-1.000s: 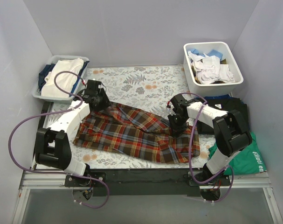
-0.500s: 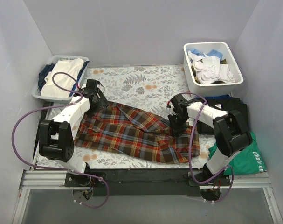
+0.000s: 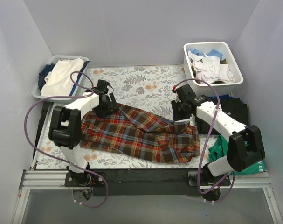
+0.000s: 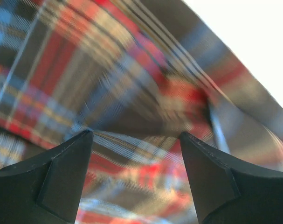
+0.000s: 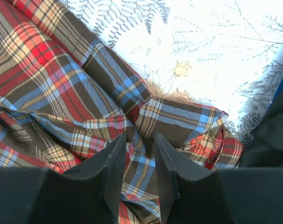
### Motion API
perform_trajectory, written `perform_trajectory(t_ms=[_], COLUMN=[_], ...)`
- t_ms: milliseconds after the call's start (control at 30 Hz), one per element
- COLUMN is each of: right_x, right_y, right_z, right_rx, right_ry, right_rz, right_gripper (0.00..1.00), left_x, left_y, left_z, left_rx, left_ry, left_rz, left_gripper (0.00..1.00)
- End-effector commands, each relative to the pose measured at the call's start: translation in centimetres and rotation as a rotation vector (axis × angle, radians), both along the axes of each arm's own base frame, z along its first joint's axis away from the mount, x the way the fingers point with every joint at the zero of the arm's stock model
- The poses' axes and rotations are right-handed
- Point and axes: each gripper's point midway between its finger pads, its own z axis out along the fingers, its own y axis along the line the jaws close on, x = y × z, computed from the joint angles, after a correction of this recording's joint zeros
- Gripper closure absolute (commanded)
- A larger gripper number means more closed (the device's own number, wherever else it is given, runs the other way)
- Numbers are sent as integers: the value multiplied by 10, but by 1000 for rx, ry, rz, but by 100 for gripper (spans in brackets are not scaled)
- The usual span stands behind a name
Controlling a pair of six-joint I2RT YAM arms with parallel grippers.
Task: Fold and stack the long sleeve shirts
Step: Fold the shirt
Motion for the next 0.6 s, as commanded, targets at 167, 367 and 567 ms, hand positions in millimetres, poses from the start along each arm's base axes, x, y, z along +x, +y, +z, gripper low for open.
perform_trajectory(t_ms=[167,367,567], right_x=[-11,-27,-26], right_y=[15,17,1], right_z=[-23,-62,-77], right_rx=[72,55,-34], right_ry=[75,231,281], right_rz=[27,19,-53], right_gripper=[61,63,64], left_x=[23,21,27], left_y=[39,50,69], left_z=[-11,-18,-24], left_rx=[217,254,243], left_ry=[46,81,112], left_rz=[129,156,216], left_gripper=[23,22,22])
